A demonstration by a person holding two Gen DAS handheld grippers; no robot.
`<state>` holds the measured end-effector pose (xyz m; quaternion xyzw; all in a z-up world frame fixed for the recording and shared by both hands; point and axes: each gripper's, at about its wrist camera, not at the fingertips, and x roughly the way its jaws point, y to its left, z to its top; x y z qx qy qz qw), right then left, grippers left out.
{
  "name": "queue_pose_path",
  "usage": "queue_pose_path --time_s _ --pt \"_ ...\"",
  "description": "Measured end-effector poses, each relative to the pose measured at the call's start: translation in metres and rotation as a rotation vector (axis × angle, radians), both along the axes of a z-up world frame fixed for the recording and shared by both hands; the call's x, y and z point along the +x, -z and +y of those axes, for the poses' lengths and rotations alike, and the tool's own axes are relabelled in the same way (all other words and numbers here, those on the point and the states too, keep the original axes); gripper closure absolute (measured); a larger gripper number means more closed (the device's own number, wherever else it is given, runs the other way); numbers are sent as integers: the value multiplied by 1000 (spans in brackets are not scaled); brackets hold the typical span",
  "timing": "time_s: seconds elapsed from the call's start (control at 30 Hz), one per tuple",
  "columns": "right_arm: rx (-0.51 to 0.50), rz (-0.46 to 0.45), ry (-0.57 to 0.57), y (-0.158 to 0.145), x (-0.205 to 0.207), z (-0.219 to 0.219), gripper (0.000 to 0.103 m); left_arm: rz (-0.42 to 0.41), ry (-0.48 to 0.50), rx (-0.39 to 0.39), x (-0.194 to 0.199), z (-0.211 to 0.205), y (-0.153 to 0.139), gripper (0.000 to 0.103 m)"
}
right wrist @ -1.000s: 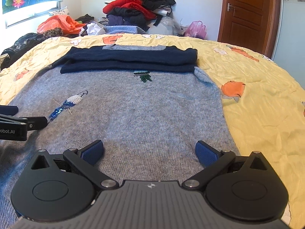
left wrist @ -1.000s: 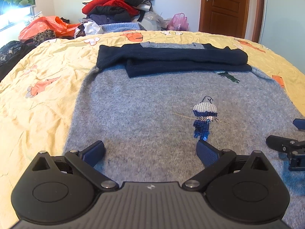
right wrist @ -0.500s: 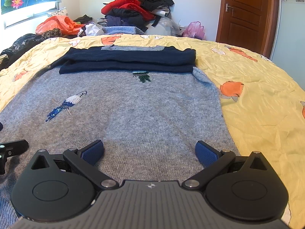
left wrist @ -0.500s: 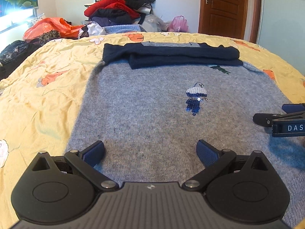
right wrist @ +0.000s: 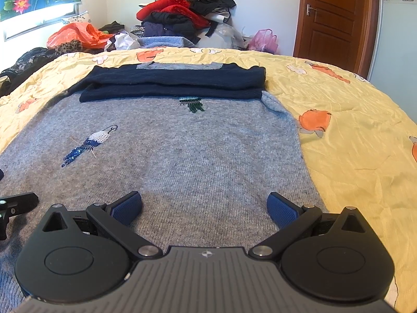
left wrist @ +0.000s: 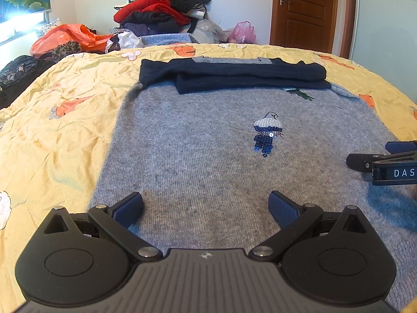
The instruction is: Fold small clothes
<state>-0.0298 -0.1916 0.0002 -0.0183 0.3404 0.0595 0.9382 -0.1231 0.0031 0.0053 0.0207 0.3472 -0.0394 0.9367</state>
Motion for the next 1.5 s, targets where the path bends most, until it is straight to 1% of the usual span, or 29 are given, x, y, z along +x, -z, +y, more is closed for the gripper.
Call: queue_pose_path --time_s 0.33,1.5 --pt "-4 5 38 0 -11 1 0 0 0 0 0 0 0 0" --pt "3 2 37 0 -14 0 0 -1 0 0 -1 0 0 0"
